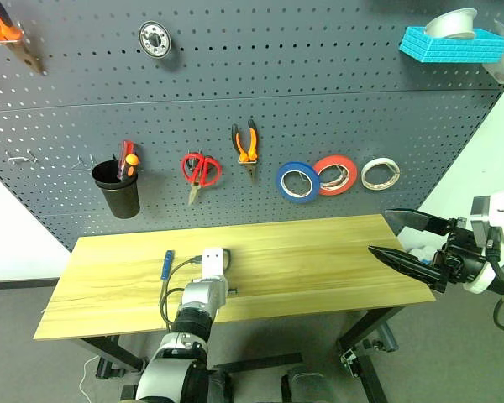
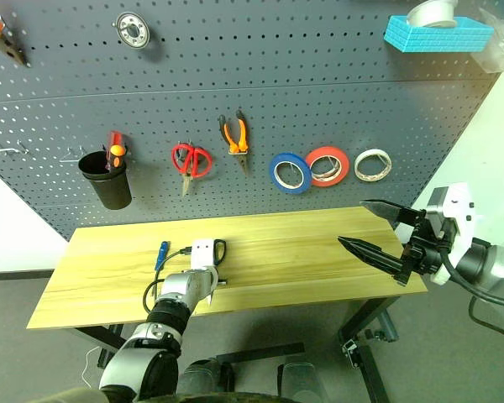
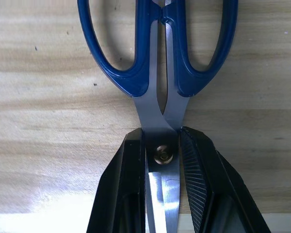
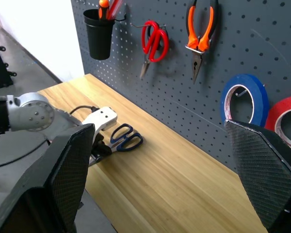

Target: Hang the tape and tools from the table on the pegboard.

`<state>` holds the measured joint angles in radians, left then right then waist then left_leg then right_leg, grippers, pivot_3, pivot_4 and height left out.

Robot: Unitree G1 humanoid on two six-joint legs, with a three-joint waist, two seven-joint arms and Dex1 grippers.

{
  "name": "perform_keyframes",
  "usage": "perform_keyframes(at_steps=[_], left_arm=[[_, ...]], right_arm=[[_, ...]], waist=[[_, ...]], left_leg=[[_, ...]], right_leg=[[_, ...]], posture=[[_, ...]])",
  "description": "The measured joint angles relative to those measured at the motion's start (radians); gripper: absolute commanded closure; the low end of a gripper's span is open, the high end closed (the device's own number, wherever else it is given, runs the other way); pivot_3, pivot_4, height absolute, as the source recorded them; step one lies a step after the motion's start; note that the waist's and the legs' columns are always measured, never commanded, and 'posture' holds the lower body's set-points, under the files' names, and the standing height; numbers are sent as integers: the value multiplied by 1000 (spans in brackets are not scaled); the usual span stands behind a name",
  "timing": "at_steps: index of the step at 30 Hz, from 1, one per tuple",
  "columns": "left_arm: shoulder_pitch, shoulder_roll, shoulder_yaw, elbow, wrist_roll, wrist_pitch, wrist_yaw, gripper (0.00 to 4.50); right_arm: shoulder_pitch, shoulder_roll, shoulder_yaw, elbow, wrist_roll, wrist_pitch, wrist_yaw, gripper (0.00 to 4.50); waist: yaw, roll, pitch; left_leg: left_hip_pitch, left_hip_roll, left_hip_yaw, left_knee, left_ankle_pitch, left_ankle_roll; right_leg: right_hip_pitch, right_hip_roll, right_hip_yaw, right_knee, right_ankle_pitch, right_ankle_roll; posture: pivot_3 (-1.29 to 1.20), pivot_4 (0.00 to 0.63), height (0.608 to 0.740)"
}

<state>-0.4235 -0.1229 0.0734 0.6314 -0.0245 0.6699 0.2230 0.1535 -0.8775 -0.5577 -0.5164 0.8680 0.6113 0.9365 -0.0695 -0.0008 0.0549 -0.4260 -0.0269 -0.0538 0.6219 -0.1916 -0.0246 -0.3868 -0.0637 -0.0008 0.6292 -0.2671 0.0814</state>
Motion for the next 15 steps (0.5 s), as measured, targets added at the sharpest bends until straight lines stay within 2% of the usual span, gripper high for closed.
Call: perform_keyframes(at_steps=[7,15], left_arm=[[79,66,-157,-153,103,-152,-64,3782],[146,102,-259,-263,180,-264,-89,3795]], right_arm=[[-2,0,3,2,-1,0,1,0],[-20,0,-15,7,44,1,16,0]], waist=[[1,0,0],[0,0,0]], left_leg=[[0,0,0,0,0,0],[0,0,0,-1,0,0]], right_leg=[[0,-1,1,0,0,0],[-1,-1,1,0,0,0]], posture=[[-202,23,717],[-204,24,717]])
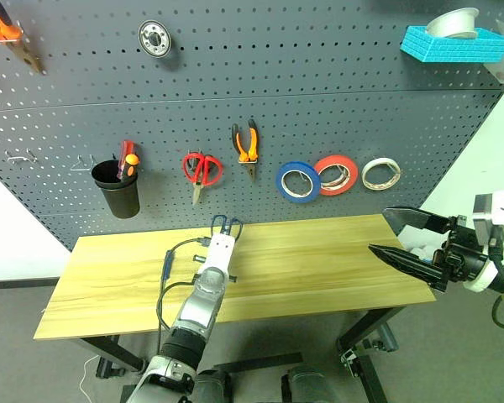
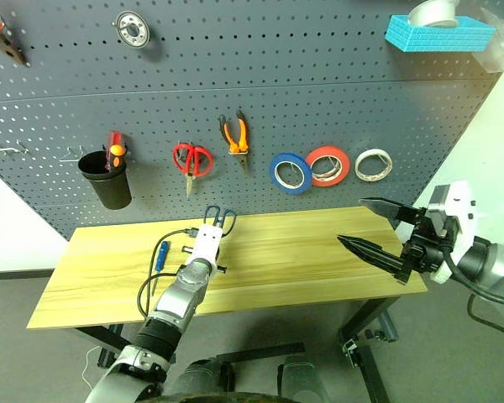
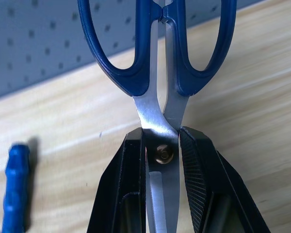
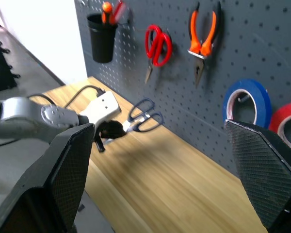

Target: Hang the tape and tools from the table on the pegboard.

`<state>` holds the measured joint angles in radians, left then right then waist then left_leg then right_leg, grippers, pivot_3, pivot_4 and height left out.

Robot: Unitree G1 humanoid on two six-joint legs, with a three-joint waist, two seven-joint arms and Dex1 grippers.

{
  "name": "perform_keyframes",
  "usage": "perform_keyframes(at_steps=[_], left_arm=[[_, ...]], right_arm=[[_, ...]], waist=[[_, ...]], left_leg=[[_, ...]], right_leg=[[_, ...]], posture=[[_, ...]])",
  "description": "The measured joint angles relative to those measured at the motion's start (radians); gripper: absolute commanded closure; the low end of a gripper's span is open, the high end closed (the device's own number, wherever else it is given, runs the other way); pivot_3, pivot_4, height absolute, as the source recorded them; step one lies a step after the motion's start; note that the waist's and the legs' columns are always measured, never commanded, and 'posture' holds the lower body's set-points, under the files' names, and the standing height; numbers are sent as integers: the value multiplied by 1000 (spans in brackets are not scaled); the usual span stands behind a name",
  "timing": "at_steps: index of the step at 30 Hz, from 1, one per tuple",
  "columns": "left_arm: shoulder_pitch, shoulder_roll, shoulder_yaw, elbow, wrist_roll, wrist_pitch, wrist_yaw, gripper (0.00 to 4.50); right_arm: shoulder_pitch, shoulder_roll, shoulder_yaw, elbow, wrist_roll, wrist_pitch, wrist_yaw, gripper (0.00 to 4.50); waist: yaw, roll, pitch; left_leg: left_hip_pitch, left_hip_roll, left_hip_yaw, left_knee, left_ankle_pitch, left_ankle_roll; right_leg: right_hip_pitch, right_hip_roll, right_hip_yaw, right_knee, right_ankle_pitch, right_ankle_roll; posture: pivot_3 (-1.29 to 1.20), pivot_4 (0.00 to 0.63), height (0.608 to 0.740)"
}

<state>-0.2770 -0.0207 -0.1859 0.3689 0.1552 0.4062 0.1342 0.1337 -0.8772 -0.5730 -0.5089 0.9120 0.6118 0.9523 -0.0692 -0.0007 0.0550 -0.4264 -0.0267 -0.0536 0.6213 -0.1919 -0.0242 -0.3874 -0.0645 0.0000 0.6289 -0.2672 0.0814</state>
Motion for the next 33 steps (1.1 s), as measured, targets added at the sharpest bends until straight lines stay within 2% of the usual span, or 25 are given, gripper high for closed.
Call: perform_keyframes(at_steps=[7,18,29,33], left_arm=[[41,62,-68,-57,68,-123,-18,3795],[95,139,-125,-192,186,-401,-2,3796],[224,187,-38,-445,205,-513,19,3796],[231,188,17,-462,201,-505,21,3796]], right_arm=[[-43,0,-74,8,111,14,-2,0],[-43,0,-72,15,110,16,-3,0],[-42,0,-67,34,70,11,6,0],[-42,0,-60,43,52,8,11,0]], waist=[[0,0,0],[0,1,0],[1,2,-1],[2,3,-1]], left_leg=[[0,0,0,0,0,0],[0,0,0,0,0,0],[0,0,1,0,0,0],[1,0,1,0,0,0]], right_leg=[[0,0,0,0,0,0],[0,-1,1,0,0,0],[0,0,1,0,0,0],[1,0,1,0,0,0]], posture=[[-201,23,717],[-196,21,717],[-183,14,717],[-180,11,717]])
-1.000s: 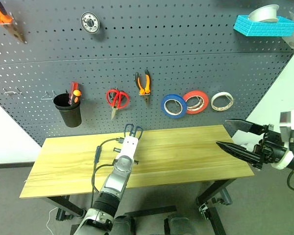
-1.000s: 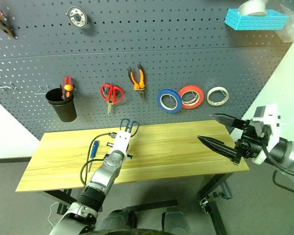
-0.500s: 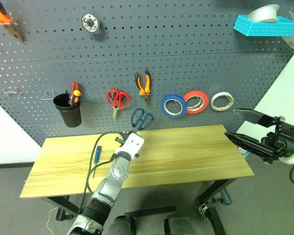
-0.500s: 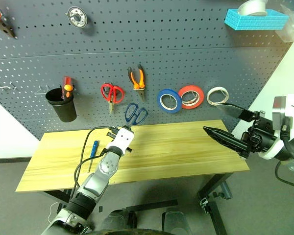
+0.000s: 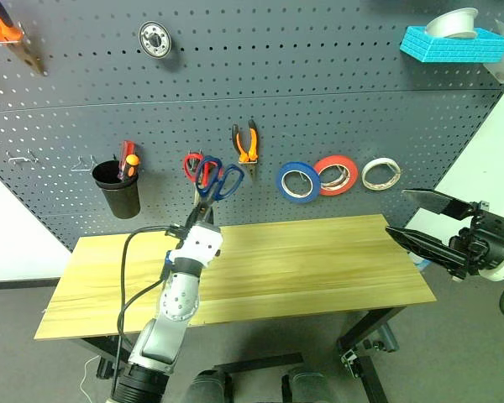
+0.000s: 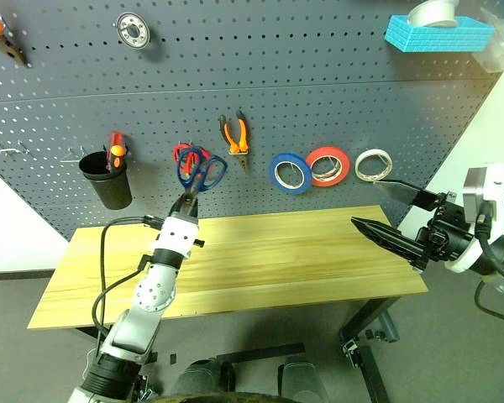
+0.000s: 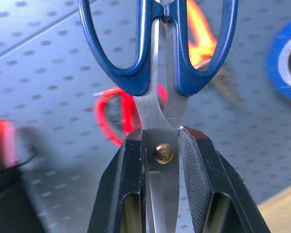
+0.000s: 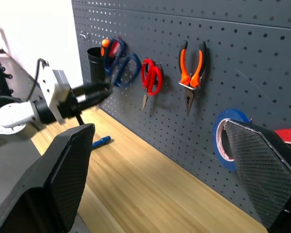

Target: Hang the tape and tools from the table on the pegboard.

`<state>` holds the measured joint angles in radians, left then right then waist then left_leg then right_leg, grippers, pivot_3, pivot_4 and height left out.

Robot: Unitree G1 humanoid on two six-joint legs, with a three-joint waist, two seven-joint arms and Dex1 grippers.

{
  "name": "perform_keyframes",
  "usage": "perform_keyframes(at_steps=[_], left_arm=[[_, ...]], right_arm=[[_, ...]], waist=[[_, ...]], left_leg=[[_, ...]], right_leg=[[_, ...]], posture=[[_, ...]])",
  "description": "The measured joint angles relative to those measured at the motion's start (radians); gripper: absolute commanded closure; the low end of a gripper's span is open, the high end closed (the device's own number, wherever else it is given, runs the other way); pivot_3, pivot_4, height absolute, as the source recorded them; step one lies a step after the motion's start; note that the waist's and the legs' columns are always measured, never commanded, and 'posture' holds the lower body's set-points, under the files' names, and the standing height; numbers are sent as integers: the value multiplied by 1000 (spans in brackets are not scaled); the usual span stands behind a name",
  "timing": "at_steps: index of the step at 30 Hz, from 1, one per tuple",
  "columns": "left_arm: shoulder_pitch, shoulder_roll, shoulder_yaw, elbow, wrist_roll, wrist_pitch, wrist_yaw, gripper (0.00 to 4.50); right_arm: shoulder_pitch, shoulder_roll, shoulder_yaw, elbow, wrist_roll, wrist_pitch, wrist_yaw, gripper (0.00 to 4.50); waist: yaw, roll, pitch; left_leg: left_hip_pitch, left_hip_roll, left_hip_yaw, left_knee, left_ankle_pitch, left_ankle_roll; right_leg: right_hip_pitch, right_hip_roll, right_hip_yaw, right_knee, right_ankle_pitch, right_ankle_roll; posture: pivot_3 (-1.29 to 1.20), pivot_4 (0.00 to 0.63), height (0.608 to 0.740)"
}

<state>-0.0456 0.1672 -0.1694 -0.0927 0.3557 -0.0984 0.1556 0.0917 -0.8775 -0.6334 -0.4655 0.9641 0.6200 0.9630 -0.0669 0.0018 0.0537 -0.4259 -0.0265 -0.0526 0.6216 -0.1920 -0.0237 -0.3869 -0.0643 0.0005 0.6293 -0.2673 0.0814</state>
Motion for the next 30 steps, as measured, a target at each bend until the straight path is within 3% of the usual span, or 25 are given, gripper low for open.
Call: perform_keyframes(at_steps=[10,30], left_arm=[[-111,-72,38,105,-108,74,-70,3796],[-93,-15,124,70,-126,84,-97,3797]], right_arm=[[-15,0,29,1,-11,-8,5,0],[17,0,26,1,-38,-17,8,0]], waist=[[-1,0,0],[-1,0,0]], left_leg=[[0,0,1,1,1,2],[0,0,1,2,1,2]], right_leg=[[0,2,0,0,0,0],[1,2,0,1,0,0]], posture=[[-195,0,717],[-188,0,717]])
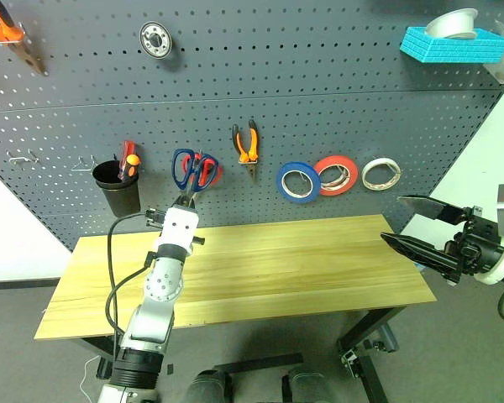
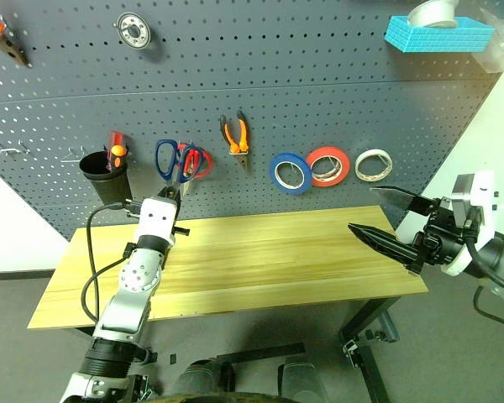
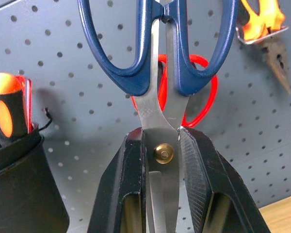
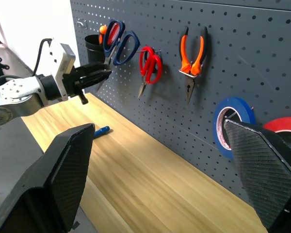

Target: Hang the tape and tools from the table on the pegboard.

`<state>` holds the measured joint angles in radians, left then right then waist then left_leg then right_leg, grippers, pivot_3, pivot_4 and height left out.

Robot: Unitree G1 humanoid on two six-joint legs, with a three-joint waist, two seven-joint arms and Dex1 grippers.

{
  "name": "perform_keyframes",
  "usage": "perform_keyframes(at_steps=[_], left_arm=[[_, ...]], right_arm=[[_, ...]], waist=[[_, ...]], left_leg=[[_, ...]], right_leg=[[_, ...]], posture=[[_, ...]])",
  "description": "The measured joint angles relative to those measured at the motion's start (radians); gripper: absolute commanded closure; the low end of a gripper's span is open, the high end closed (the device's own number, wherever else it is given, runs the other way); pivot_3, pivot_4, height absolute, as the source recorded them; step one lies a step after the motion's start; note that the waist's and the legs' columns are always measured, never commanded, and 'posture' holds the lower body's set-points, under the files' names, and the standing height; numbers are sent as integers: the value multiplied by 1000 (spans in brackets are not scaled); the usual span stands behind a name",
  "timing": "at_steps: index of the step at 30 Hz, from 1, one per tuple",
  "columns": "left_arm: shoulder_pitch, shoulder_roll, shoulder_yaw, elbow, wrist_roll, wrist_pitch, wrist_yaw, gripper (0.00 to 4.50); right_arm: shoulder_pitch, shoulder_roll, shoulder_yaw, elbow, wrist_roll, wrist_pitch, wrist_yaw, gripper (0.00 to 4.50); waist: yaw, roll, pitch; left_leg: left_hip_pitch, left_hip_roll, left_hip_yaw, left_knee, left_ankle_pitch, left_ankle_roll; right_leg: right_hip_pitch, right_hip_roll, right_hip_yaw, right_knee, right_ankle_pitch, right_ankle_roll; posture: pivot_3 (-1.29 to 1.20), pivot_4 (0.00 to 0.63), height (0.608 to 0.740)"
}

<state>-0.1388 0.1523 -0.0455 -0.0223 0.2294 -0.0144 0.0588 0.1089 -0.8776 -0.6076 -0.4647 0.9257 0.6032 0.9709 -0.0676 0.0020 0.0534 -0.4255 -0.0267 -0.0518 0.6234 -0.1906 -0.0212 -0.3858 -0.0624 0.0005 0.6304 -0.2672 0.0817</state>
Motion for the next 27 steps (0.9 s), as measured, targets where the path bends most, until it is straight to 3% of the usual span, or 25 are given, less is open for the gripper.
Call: perform_keyframes(at_steps=[9,27], left_arm=[[-64,-35,-1,69,-8,9,-2,3797],[-63,-18,3,122,-23,8,4,3797]], right_arm=[[2,0,0,-1,0,0,0,0],[13,0,-2,-3,1,1,-3,0]], waist=[[-1,0,0],[-1,0,0]], left_leg=[[0,0,0,1,0,0],[0,0,0,1,0,0]], right_leg=[[0,0,0,0,0,0],[1,0,0,1,0,0]], posture=[[-197,2,717],[-201,11,717]])
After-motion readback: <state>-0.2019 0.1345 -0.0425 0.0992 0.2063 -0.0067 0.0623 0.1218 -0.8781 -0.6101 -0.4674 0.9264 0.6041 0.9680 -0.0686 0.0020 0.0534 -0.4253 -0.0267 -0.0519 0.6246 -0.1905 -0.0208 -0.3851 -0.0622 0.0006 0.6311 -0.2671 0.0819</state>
